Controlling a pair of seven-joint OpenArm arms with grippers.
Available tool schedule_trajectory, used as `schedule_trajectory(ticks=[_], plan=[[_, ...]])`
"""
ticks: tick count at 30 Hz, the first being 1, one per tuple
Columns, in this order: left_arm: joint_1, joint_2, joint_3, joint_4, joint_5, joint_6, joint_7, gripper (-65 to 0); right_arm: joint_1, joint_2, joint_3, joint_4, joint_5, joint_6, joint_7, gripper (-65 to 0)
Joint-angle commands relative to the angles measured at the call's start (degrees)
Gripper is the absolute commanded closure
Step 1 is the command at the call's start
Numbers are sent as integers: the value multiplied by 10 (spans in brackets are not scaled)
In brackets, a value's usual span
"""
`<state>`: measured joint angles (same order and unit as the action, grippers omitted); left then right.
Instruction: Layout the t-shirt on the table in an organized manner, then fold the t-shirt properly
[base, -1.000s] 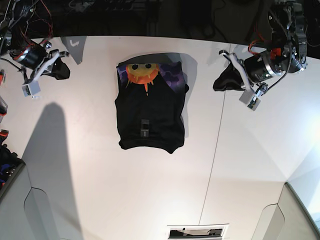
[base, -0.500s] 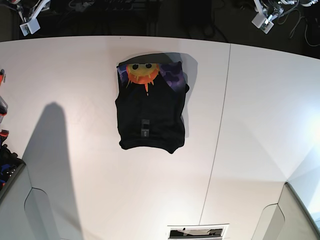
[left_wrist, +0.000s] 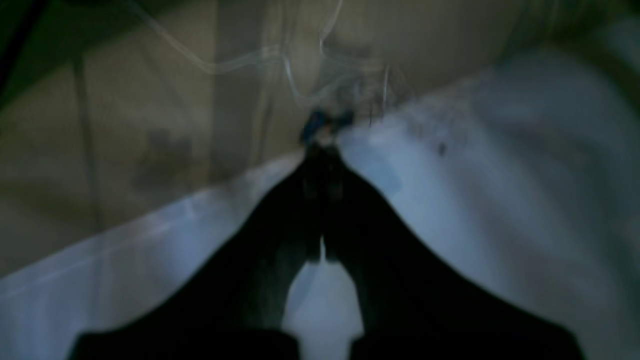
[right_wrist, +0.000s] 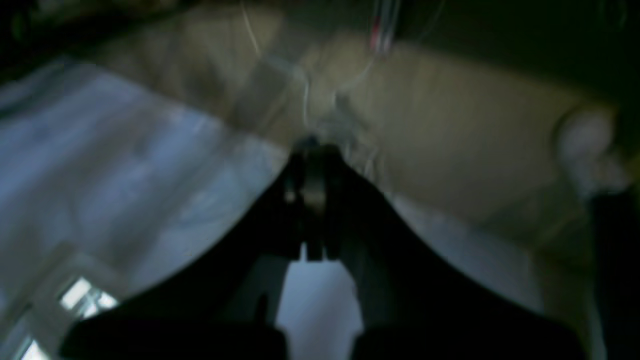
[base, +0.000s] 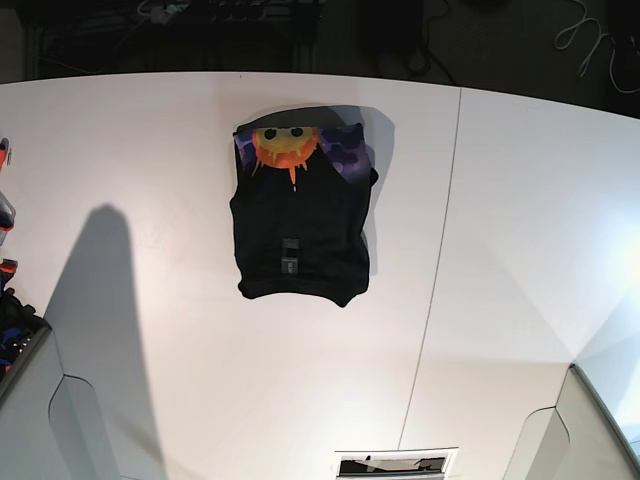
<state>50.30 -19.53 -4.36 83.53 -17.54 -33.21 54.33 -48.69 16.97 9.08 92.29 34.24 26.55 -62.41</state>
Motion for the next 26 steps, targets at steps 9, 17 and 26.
schedule_trajectory(ticks=[9, 17, 26], plan=[[-170, -4, 155, -175, -4, 32, -7, 0, 107, -22, -86, -197, -90, -49, -30, 0], [-313, 36, 235, -333, 10, 73, -57, 0, 229, -30, -87, -329, -98, -49, -27, 0], [-377, 52, 235, -412, 11, 69, -104, 0, 278, -48, -87, -336, -96, -38, 4, 0]])
